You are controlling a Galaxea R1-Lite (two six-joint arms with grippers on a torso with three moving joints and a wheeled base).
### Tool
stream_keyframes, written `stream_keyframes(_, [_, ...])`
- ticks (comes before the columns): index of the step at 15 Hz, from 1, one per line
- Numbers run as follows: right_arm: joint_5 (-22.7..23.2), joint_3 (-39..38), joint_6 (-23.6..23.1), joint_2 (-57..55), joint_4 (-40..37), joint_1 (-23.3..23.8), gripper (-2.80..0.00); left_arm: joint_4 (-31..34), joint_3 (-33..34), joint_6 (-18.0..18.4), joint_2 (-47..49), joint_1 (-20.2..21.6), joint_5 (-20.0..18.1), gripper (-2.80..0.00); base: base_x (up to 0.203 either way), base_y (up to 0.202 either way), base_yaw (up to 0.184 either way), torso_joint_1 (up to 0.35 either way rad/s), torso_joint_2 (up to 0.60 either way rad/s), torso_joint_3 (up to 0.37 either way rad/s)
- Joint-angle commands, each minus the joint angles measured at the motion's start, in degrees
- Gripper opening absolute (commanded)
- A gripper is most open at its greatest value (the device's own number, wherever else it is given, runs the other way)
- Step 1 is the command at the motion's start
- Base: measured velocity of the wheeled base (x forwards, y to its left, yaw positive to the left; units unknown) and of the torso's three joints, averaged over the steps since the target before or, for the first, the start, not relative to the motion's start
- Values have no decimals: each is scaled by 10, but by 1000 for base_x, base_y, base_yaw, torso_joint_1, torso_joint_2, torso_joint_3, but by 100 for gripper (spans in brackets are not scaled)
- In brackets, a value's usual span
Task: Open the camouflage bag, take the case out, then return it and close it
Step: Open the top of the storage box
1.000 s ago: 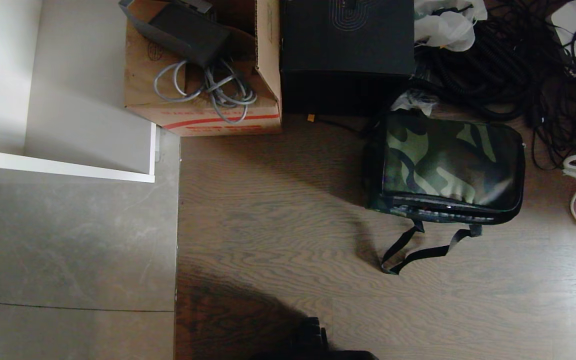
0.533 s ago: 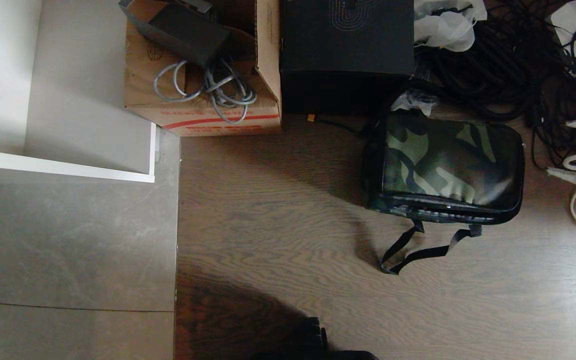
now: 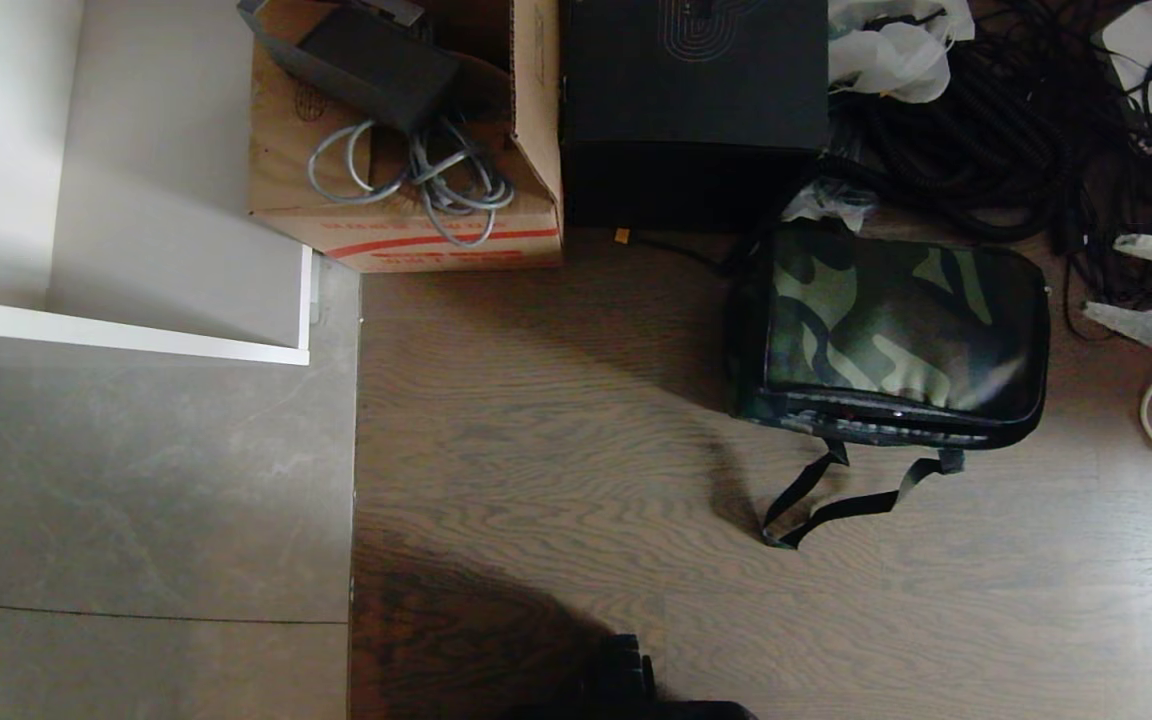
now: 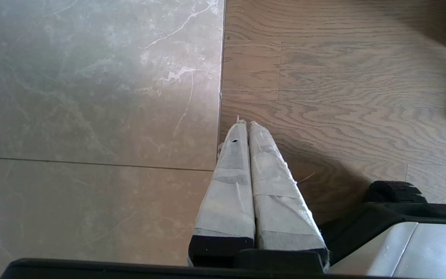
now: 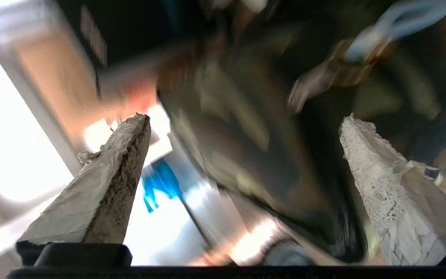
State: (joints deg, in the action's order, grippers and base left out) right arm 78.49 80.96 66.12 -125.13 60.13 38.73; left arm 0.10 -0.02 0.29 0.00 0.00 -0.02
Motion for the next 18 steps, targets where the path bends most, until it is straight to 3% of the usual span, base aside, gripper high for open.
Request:
stream_keyframes(1, [29, -71, 2, 14, 167, 1, 0, 0, 0, 0, 0, 0, 0, -280, 0, 0, 0, 0, 0, 0])
stream_keyframes(2, [43, -95, 2, 15, 240, 4, 0, 0, 0, 0, 0, 0, 0, -280, 0, 0, 0, 0, 0, 0])
stream_keyframes(4, [48, -98, 38, 13, 275, 26, 0, 0, -1, 0, 0, 0, 0, -280, 0, 0, 0, 0, 0, 0])
stream_keyframes(6, [-12, -67, 121, 13, 262, 29, 0, 0, 0, -1, 0, 0, 0, -280, 0, 0, 0, 0, 0, 0])
stream_keyframes(8, [-83, 7, 208, 15, 158, 30, 0, 0, 0, 0, 0, 0, 0, -280, 0, 0, 0, 0, 0, 0])
stream_keyframes(11, [-129, 128, 225, 13, -150, 37, 0, 0, 0, 0, 0, 0, 0, -280, 0, 0, 0, 0, 0, 0])
stream_keyframes(12, [-141, 155, 205, 11, -251, 39, 0, 0, 0, 0, 0, 0, 0, -280, 0, 0, 0, 0, 0, 0])
stream_keyframes(13, [-156, 176, 147, 11, -357, 40, 0, 0, 0, 0, 0, 0, 0, -280, 0, 0, 0, 0, 0, 0])
stream_keyframes(14, [-188, 188, 42, 11, -441, 40, 0, 0, 0, 0, 0, 0, 0, -280, 0, 0, 0, 0, 0, 0])
stream_keyframes(16, [-304, 198, -196, 6, -582, 26, 0, 0, 0, 0, 0, 0, 0, -280, 0, 0, 0, 0, 0, 0])
stream_keyframes(17, [-355, 199, -290, 0, -634, 18, 0, 0, -1, 0, 0, 0, 0, -280, 0, 0, 0, 0, 0, 0])
stream_keyframes(18, [-376, 199, -339, -7, -657, 10, 0, 0, 0, 0, 0, 0, 0, -280, 0, 0, 0, 0, 0, 0])
